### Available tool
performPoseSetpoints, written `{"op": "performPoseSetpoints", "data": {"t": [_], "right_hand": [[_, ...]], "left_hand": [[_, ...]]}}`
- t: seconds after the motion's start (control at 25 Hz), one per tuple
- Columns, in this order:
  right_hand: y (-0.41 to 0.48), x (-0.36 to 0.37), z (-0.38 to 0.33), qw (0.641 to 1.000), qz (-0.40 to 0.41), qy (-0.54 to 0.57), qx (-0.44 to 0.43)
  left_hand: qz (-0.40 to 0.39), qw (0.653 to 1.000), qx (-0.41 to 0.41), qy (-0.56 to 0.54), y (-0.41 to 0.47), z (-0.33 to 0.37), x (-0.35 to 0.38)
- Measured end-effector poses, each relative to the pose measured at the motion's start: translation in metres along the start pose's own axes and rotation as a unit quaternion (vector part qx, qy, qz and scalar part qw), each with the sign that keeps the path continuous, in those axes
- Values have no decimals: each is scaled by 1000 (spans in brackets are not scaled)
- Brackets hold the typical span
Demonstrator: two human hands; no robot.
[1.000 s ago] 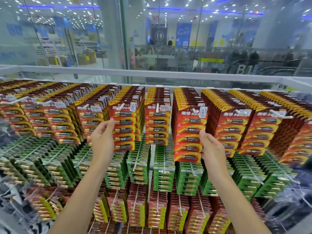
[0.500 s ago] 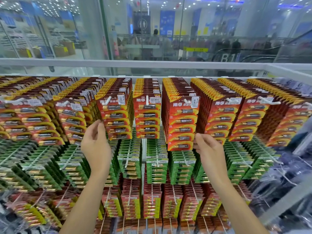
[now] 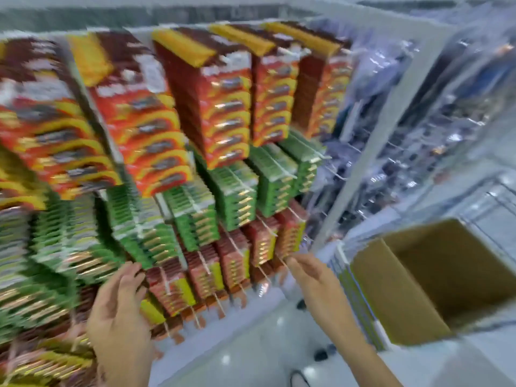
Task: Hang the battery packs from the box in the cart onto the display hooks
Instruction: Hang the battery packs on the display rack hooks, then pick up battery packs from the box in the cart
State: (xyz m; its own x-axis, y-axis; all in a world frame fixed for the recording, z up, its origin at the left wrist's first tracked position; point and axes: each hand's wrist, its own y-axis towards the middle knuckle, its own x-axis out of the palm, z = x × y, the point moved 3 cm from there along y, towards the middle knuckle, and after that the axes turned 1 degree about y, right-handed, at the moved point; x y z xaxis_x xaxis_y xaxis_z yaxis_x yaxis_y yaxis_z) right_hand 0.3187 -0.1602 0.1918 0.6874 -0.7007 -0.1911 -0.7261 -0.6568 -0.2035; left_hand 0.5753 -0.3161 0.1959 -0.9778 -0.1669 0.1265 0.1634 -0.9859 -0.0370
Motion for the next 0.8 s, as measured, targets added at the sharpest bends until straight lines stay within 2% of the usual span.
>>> {"op": "performPoseSetpoints", "data": {"t": [0.2, 0.36, 0.44, 0.68, 0.8], "right_hand": [[-17, -114, 62, 992, 100, -18, 69], [-24, -220, 103, 976, 178, -9, 123], [-23, -274, 123, 967, 210, -6, 142], [-4, -411, 181, 950, 236, -43, 199], [9, -444, 203, 943, 232, -40, 235]], "left_hand": [[-127, 984, -80, 96, -60, -62, 76], [-236, 948, -96, 190, -138, -94, 156], [-280, 935, -104, 192, -189, -98, 206], [-411, 867, -144, 242, -323, -132, 338], [-435, 847, -128, 277, -359, -144, 376]]}}
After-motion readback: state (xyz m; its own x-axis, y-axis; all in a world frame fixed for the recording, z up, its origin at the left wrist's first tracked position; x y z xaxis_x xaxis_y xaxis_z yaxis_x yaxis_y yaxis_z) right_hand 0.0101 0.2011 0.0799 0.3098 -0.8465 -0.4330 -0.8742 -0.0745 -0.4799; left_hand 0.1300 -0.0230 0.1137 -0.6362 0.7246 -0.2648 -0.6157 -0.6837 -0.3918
